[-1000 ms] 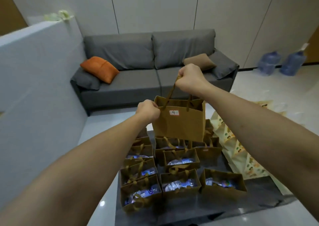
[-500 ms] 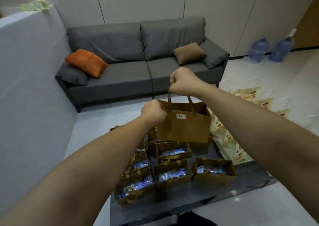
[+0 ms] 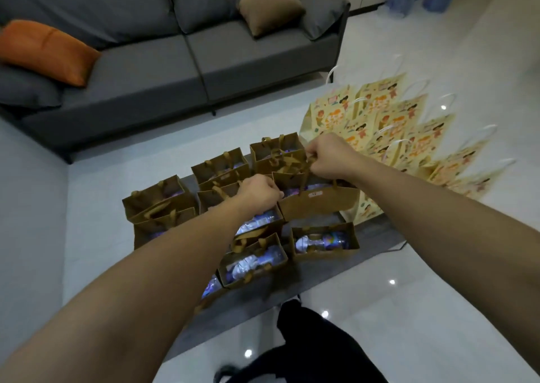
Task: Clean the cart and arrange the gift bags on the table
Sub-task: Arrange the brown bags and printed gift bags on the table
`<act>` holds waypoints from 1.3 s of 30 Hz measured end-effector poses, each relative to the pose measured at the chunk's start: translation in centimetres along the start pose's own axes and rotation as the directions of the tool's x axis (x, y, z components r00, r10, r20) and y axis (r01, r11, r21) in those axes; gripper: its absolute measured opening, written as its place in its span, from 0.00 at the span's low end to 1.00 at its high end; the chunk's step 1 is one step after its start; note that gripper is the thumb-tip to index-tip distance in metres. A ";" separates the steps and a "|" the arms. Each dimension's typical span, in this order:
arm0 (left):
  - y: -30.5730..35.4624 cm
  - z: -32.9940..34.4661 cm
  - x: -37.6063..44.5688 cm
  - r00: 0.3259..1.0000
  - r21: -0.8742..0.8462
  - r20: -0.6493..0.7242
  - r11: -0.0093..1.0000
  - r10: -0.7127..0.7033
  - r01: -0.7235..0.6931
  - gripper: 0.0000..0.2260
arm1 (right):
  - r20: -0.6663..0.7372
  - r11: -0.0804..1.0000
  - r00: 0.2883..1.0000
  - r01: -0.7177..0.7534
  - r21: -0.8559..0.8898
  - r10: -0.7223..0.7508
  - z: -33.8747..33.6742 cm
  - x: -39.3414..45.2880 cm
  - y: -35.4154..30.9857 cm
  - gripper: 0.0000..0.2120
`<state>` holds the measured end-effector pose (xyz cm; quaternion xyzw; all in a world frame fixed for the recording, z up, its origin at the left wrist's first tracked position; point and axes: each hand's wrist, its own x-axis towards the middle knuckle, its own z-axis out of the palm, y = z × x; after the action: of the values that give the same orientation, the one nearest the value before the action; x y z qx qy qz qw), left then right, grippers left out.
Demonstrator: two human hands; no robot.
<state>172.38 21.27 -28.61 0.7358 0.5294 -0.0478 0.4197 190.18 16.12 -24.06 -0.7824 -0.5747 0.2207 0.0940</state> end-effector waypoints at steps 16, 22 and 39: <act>0.4 3.7 6.4 0.994 -0.030 -0.028 0.994 -0.106 0.106 0.07 | 0.196 0.997 0.981 -0.024 0.069 0.010 5.7 5.8 8.8 0.13; -0.7 5.1 7.4 0.986 0.027 -0.037 0.986 -0.161 0.162 0.06 | 0.319 0.999 0.947 -0.025 -0.026 0.032 9.5 7.2 10.2 0.10; -7.1 3.8 6.4 0.972 -0.037 0.030 0.971 -0.235 0.236 0.07 | 0.293 0.997 0.955 -0.032 -0.076 0.053 13.5 7.6 8.0 0.12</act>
<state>170.81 24.08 -38.38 0.6585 0.6083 -0.0959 0.4326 192.77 19.26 -41.05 -0.7559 -0.5726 0.3164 -0.0252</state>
